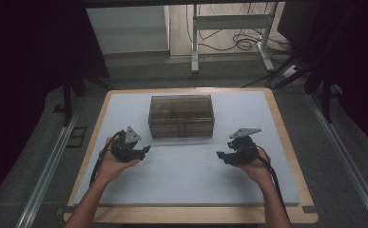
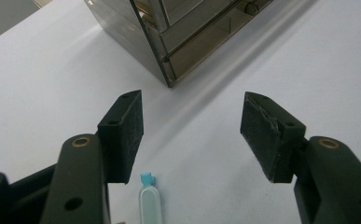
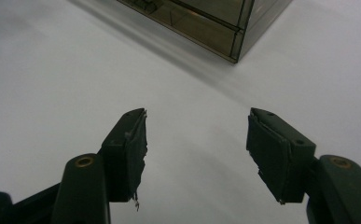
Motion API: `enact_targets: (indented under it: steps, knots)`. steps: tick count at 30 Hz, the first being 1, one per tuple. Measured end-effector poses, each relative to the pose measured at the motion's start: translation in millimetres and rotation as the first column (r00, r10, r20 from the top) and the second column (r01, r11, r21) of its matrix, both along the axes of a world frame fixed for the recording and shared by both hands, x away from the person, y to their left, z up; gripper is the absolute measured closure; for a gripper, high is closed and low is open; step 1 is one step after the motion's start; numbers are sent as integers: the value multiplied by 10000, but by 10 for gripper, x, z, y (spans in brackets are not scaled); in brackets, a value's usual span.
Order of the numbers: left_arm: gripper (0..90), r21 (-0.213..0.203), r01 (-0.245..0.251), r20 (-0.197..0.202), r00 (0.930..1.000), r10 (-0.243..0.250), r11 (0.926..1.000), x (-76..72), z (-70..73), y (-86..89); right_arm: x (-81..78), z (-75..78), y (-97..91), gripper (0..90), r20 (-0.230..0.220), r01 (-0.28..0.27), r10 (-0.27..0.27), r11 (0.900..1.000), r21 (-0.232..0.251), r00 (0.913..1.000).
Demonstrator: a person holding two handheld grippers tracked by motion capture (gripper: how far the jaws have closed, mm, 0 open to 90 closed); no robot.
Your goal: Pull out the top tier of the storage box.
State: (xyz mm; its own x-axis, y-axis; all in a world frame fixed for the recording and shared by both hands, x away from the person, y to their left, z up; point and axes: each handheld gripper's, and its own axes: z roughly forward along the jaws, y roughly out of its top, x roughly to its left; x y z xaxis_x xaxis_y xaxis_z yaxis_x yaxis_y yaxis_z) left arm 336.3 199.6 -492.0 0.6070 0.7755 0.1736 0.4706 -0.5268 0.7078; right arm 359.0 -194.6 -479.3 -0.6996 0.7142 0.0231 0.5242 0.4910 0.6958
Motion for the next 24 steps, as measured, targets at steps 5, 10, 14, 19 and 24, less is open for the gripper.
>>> enact_targets:
  steps: [5, 10, 14, 19, 24]
  knots:
    - [418, -6, -48, -67, 10000, 48, 10000, 29, 9, -3, 41, -3, 27, 382, -25, -27, 27, 10000, -57, 10000]
    - [428, -82, -41, -18, 10000, 41, 10000, 49, 36, 0, 79, 52, 38, 407, -22, -145, 146, 9998, 161, 9999]
    - [435, -280, -25, -38, 10000, 24, 9996, 55, 48, 7, 142, 71, 48, 424, -1, -91, 91, 10000, 22, 10000]
    - [439, -290, -9, -99, 10000, 7, 9996, 64, 43, 12, 221, 42, 65, 442, 27, -68, 68, 9999, 116, 10000]
    - [441, -302, 5, -106, 9999, -8, 9995, 80, 58, 9, 270, 35, 85, 461, 37, -64, 63, 9999, 95, 10000]
